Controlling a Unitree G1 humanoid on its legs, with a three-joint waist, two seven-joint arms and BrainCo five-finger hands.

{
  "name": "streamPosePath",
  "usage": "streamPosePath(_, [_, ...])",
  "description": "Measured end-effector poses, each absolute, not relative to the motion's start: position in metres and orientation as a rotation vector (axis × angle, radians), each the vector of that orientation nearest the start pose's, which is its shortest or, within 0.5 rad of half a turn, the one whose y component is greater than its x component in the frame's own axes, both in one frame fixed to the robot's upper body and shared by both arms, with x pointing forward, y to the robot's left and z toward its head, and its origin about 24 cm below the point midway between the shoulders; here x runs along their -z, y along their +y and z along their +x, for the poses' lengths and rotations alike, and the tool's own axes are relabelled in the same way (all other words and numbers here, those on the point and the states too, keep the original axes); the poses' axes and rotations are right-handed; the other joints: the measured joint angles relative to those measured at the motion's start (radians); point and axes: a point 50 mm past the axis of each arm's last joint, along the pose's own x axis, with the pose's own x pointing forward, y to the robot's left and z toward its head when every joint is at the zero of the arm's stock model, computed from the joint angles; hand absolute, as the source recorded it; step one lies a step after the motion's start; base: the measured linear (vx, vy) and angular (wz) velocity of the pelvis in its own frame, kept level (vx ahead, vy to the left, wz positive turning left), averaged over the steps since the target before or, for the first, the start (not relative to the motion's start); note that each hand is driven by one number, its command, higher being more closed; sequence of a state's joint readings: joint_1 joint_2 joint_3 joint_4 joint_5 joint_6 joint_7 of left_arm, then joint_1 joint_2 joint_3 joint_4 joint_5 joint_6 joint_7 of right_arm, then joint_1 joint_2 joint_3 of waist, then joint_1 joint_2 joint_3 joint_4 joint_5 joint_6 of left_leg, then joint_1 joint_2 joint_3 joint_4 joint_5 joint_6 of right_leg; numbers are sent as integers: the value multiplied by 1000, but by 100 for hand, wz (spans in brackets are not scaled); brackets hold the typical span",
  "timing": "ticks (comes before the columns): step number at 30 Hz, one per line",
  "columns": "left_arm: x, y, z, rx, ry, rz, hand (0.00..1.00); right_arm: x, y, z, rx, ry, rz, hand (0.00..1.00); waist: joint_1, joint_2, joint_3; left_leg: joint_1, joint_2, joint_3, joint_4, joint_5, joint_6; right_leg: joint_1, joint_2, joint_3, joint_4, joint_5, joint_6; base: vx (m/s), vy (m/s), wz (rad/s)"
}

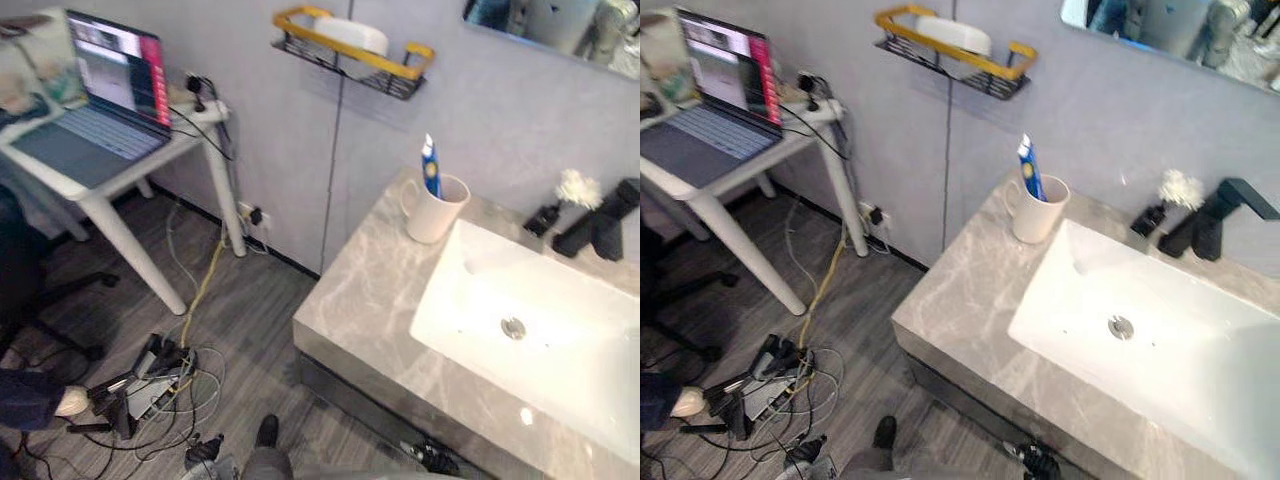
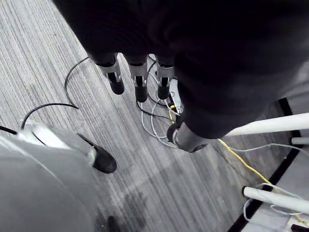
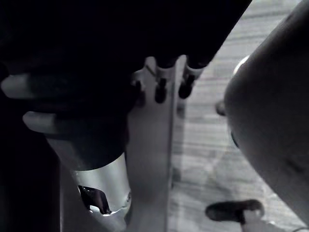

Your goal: Organize washtable

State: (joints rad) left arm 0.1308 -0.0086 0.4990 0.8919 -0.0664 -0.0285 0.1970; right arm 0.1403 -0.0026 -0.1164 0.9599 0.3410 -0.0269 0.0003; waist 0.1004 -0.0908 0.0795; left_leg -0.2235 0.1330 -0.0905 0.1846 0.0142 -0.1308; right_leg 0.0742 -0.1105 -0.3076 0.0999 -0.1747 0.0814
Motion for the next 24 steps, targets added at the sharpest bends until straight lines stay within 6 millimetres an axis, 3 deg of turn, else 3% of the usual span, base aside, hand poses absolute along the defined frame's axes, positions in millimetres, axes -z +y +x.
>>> streamPosePath(1, [150,231,80,-737,991,-187,0,159,-174,95,336,1018,357,0,-1,23,11,-37,22,-66,130,-80,-18,-12,23,48,21,0,0,-56,14,-93])
streamPosePath(3, [152,228,75,-743,1006,-197,0,158,-178,96,343,1006,352,0,-4,48,9,-45,44,-101,197,-147,-34,-16,41,79,29,1,1,-86,47,-83])
streamPosePath(5, [152,230,75,-745,1005,-192,0,157,-176,99,340,993,349,0,-3,38,0,-48,62,-35,235,-180,-29,-66,35,159,52,11,16,-102,100,-101])
streamPosePath(8, [153,230,71,-741,1021,-184,0,156,-174,102,349,978,366,0,-8,46,6,-40,77,61,278,-226,-4,-117,15,226,93,22,33,-115,112,-103])
streamPosePath(10, [153,229,72,-727,1021,-172,0,156,-173,103,345,979,365,0,-18,36,3,-20,76,118,271,-228,10,-157,-26,139,153,47,20,-92,90,-83])
streamPosePath(12, [154,227,73,-713,1029,-167,0,155,-176,105,337,975,337,0,-31,53,1,14,80,173,202,-198,57,-175,-44,54,188,109,-18,-110,66,-58])
streamPosePath(13, [154,227,75,-709,1026,-166,0,154,-177,106,334,969,331,0,-36,51,2,22,76,191,189,-187,64,-205,-71,32,312,68,-31,-132,35,-18])
streamPosePath(14, [153,226,79,-691,1023,-157,0,154,-180,103,337,973,320,0,-38,49,1,33,61,195,185,-175,67,-235,-109,18,552,21,-20,-107,23,6])
streamPosePath(15, [153,226,79,-685,1020,-152,0,155,-181,102,336,977,314,0,-36,49,1,39,53,196,185,-173,69,-233,-124,18,645,10,-14,-112,18,18])
streamPosePath(16, [153,228,78,-685,1023,-145,0,159,-179,95,338,1013,313,0,-33,33,-6,45,24,197,183,-162,68,-208,-154,7,743,50,-7,-39,-6,11])
streamPosePath(17, [153,230,75,-693,1027,-141,0,161,-178,92,339,1031,315,0,-27,12,-13,54,-3,205,176,-154,67,-199,-167,-3,711,44,4,8,19,-10])
streamPosePath(18, [156,226,71,-709,1049,-174,0,161,-181,91,342,1043,309,0,-20,18,-28,52,-18,200,143,-144,67,-199,-162,-19,658,35,13,26,97,-46])
streamPosePath(19, [160,220,60,-711,1087,-188,0,162,-188,89,359,1049,294,0,-4,49,-46,58,-50,163,61,-134,84,-164,-122,-4,500,25,18,8,126,-72])
streamPosePath(20, [161,215,57,-708,1099,-196,0,161,-193,89,364,1051,283,0,10,70,-55,57,-48,163,10,-98,118,-141,-98,8,430,10,13,-65,123,-99])
streamPosePath(21, [161,217,53,-713,1104,-192,0,161,-190,96,342,1050,273,0,17,52,-39,54,-60,219,-19,-40,115,-153,-133,1,495,-49,-17,-43,24,-99])
streamPosePath(22, [160,223,52,-712,1107,-168,0,162,-183,98,296,1064,247,0,20,23,-42,41,-75,255,-20,-34,116,-138,-143,8,451,-60,3,-84,-55,-138])
streamPosePath(23, [160,225,51,-704,1111,-155,0,162,-176,105,235,1074,214,0,33,3,-43,10,-68,316,-8,-33,114,-121,-123,11,298,-80,34,-81,-119,-122])
streamPosePath(24, [160,227,52,-699,1110,-145,0,160,-175,111,217,1058,205,0,32,5,-42,-6,-60,335,-3,-31,111,-106,-107,9,222,-74,37,-149,-120,-127])
